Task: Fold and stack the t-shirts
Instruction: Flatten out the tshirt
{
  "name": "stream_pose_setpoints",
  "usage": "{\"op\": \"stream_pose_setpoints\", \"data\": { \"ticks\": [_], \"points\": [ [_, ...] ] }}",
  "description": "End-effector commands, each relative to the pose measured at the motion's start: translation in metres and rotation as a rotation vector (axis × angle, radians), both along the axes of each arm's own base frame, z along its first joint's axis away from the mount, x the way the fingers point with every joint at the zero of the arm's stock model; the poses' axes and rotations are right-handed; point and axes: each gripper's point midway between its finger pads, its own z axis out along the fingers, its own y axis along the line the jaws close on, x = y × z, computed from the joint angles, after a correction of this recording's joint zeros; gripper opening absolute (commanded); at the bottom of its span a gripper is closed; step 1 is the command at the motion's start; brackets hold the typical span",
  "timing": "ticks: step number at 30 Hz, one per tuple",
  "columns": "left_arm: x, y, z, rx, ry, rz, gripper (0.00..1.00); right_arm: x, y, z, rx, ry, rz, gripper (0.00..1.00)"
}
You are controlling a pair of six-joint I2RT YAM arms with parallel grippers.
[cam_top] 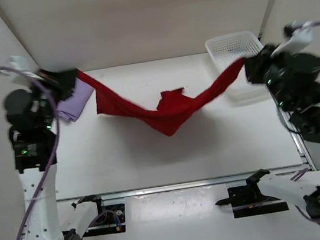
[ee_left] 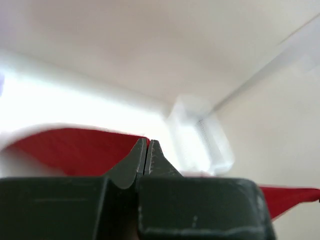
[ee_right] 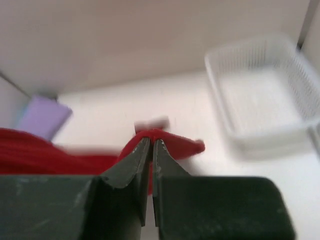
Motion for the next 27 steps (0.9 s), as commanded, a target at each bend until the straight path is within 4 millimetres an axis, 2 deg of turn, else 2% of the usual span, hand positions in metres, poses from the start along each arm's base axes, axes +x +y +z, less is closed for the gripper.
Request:
{"op": "stream_pose_setpoints", "data": {
  "ticks": [1,2,3,4,5,6,7,8,9,10,11,12,13,14,15,16,17,18,19,20,21,22,23,24,26,27],
  "points": [
    [-0.019,0.033,0.092,-0.033,-0.188,0.08,0.0,-0.02,-0.033,0.132,-0.041,-0.301,-0.133,0.0],
    [-0.025,0.054,0.114,-0.041,-0.226,0.135,0.0,-0.005,-0.03,0.133,-0.081,-0.27,-0.171,0.0],
    [-0.025,0.052,0.125,-0.039,-0.236,0.117,0.0,-0.009,-0.031,0.162,-0.082,-0.326,-0.199,0.0],
    [-0.02,0.056,0.133,-0.043,-0.243,0.142,0.0,-0.013,-0.015,0.179,-0.13,-0.361,-0.15,0.0],
    [-0.021,0.052,0.138,-0.04,-0.252,0.127,0.0,-0.02,-0.026,0.194,-0.092,-0.391,-0.238,0.0],
    [-0.013,0.055,0.141,-0.048,-0.247,0.131,0.0,-0.041,-0.026,0.218,-0.002,-0.43,-0.269,0.0],
    [-0.01,0.058,0.146,-0.052,-0.255,0.134,0.0,-0.056,0.006,0.202,-0.303,-0.433,-0.124,0.0],
    [-0.003,0.063,0.144,-0.053,-0.248,0.15,0.0,-0.073,-0.008,0.219,-0.084,-0.529,-0.132,0.0],
    [0.002,0.068,0.14,-0.064,-0.235,0.16,0.0,-0.071,-0.004,0.222,-0.121,-0.515,-0.134,0.0],
    [0.009,0.069,0.135,-0.066,-0.224,0.154,0.0,-0.063,-0.01,0.233,-0.021,-0.516,-0.189,0.0],
    [0.022,0.075,0.122,-0.073,-0.193,0.169,0.0,-0.055,-0.011,0.238,-0.062,-0.558,-0.213,0.0],
    [0.028,0.07,0.115,-0.069,-0.179,0.154,0.0,-0.05,-0.001,0.234,-0.145,-0.543,-0.189,0.0],
    [0.039,0.067,0.099,-0.068,-0.148,0.162,0.0,-0.048,0.007,0.233,-0.147,-0.537,-0.18,0.0],
    [0.048,0.068,0.083,-0.072,-0.115,0.179,0.0,-0.04,0.017,0.216,-0.253,-0.524,-0.21,0.0],
    [0.053,0.068,0.074,-0.061,-0.103,0.2,0.0,-0.032,0.023,0.203,-0.282,-0.529,-0.236,0.0],
    [0.058,0.062,0.063,-0.048,-0.089,0.194,0.0,-0.014,0.038,0.185,-0.383,-0.482,-0.219,0.0],
    [0.063,0.061,0.045,-0.04,-0.053,0.207,0.0,0.007,0.03,0.175,-0.279,-0.451,-0.263,0.0],
    [0.065,0.057,0.038,-0.03,-0.04,0.203,0.0,0.026,0.053,0.149,-0.382,-0.419,-0.114,0.0],
    [0.069,0.06,0.02,-0.015,-0.01,0.216,0.0,0.048,0.061,0.116,-0.337,-0.358,-0.028,0.0],
    [0.072,0.06,-0.003,-0.004,0.024,0.216,0.0,0.066,0.045,0.099,-0.314,-0.31,-0.065,0.0],
    [0.07,0.063,-0.01,-0.002,0.029,0.228,0.0,0.078,0.059,0.077,-0.302,-0.28,0.023,0.0],
    [0.075,0.069,-0.034,0.004,0.064,0.243,0.0,0.095,0.058,0.057,-0.316,-0.232,0.083,0.0],
    [0.082,0.071,-0.057,0.005,0.102,0.25,0.0,0.115,0.048,0.043,-0.304,-0.183,0.061,0.0],
    [0.09,0.072,-0.075,0.009,0.142,0.256,0.0,0.124,0.047,0.038,-0.311,-0.171,0.091,0.0],
    [0.11,0.072,-0.089,0.023,0.175,0.261,0.0,0.172,0.038,0.009,-0.323,-0.086,0.139,0.0],
    [0.125,0.07,-0.089,0.027,0.194,0.255,0.0,0.2,0.027,0.015,-0.308,-0.082,0.119,0.0]
  ]
}}
